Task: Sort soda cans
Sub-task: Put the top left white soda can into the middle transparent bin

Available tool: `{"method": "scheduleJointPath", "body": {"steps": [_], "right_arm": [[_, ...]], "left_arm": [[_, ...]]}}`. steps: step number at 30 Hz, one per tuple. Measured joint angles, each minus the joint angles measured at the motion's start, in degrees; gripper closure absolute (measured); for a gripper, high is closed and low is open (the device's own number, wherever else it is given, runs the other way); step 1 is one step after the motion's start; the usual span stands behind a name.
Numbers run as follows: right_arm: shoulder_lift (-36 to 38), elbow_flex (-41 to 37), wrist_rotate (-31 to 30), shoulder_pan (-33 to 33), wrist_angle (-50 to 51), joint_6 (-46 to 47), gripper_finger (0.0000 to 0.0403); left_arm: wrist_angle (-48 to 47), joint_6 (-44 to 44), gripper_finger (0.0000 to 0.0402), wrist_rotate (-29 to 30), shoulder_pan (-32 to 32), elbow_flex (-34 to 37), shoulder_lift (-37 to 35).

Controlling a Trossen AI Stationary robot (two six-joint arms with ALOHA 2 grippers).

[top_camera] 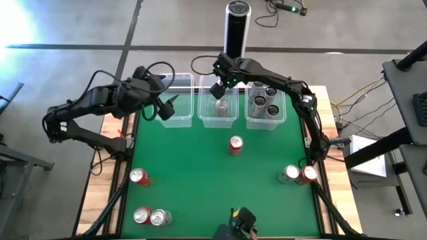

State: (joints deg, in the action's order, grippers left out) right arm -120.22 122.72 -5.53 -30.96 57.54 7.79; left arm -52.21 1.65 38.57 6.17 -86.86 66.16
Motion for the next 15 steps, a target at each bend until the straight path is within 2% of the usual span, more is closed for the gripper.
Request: {"method": "scheduleJointPath", "body": {"steps": [6, 15], "right_arm": [[0.0, -4.3, -1.0, 0.3, -4.8, -0.3, 0.0106], [0.0, -7.2, -2.2, -0.2, -4.4, -1.2, 0.0105]], "left_arm": [[0.1, 0.0, 0.0031, 0.0, 0.0, 0.0, -1.4], [-0.5, 0.0, 0.0031, 0.0, 0.0, 0.0, -1.7]]}}
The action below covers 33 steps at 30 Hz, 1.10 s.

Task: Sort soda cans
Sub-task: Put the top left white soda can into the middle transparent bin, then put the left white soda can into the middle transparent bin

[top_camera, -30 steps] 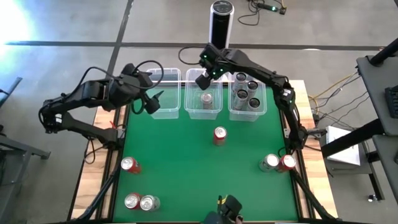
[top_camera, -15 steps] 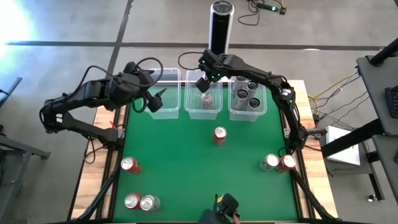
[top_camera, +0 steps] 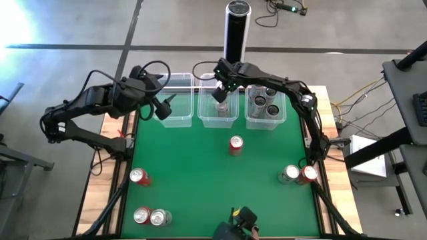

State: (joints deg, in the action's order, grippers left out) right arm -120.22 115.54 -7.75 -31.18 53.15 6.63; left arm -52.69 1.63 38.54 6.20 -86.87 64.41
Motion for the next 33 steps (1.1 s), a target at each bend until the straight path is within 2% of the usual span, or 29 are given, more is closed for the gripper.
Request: {"method": "scheduleJointPath", "body": {"steps": [13, 23, 33], "right_arm": [[0.0, -3.8, 0.6, 0.0, -3.2, -1.4, 0.0096], [0.2, -5.4, 2.0, 0.2, -4.7, -1.7, 0.0060], [0.0, -3.2, 2.3, 0.2, -4.2, -1.0, 0.0079]], "left_arm": [[-1.5, 0.3, 0.0031, 0.0, 0.0, 0.0, -1.6], [-2.8, -0.6, 0.0031, 0.0, 0.0, 0.0, -3.8], [-4.4, -1.3, 0.0031, 0.0, 0.0, 0.0, -5.9]]}}
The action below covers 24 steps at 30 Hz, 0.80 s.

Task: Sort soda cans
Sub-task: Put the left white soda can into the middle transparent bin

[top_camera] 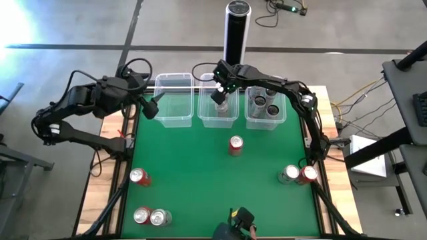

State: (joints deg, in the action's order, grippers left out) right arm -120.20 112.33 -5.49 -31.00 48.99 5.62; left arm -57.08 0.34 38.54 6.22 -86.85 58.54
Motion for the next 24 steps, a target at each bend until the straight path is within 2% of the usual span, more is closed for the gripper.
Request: {"method": "scheduleJointPath", "body": {"steps": [6, 8, 15, 17, 21, 24], "right_arm": [[0.0, 3.9, -0.5, 0.2, 1.4, 0.9, 0.0084], [0.2, 5.6, -0.6, 0.4, 1.4, 1.0, 0.0078], [0.8, 12.2, -0.6, 2.2, 1.9, 2.0, 0.0053], [0.8, 14.4, -0.6, 3.5, 1.9, 1.6, 0.0050], [1.0, 18.4, -0.6, 7.2, 1.7, -0.2, 0.0050], [1.0, 20.4, -0.6, 10.7, 1.8, -1.0, 0.0054]], "left_arm": [[-0.5, 0.2, 0.0031, -1.0, 0.0, 0.8, -1.6], [-1.4, 0.6, 0.0031, -3.8, 0.0, 1.6, -2.5], [-1.5, 1.6, 0.0031, -5.4, 0.0, 5.5, -5.2], [-1.4, 1.6, 0.0031, -8.6, 0.0, 5.9, -5.8], [-1.5, 1.5, 0.0031, -21.0, 0.0, 6.9, -6.1], [-2.0, -0.9, 0.0031, -24.5, -0.6, 7.2, -5.5]]}}
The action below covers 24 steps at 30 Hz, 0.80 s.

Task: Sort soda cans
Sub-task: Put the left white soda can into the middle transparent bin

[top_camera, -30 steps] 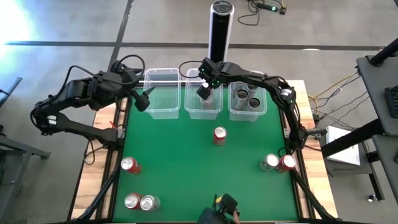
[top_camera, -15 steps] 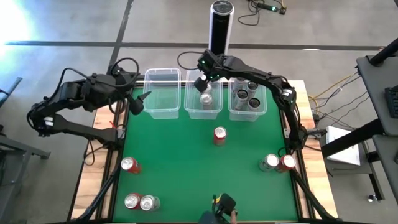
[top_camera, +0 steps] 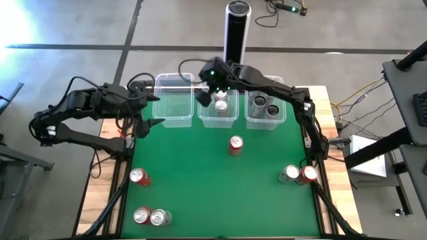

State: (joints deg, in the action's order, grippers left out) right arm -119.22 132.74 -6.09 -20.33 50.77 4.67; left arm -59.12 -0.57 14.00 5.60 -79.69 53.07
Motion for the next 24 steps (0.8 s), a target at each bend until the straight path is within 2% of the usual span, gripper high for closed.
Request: {"method": "scheduleJointPath", "body": {"steps": [5, 10, 12, 19, 24], "right_arm": [[2.0, 0.9, -0.5, 5.0, 0.5, -0.9, 0.0063], [6.1, 1.0, -6.3, 8.9, 3.5, -0.3, 0.0071], [7.4, 1.0, -9.0, 10.8, 5.5, 1.9, 0.0075], [10.3, 0.3, -9.7, 19.4, 9.4, 9.0, 0.0095], [9.6, -0.8, -11.3, 27.2, 10.5, 14.6, 0.0108]], "left_arm": [[-2.8, -4.1, 0.0032, -0.7, -2.4, -2.1, 2.5], [-5.0, -7.8, 0.0041, -1.6, -6.5, -5.0, 5.5], [-4.5, -8.2, 0.0046, -1.7, -9.0, -6.8, 7.0], [-3.5, -6.7, 0.0062, -1.7, -17.8, -14.8, 12.2], [-3.6, -10.4, 0.0064, -1.6, -24.0, -18.5, 14.9]]}}
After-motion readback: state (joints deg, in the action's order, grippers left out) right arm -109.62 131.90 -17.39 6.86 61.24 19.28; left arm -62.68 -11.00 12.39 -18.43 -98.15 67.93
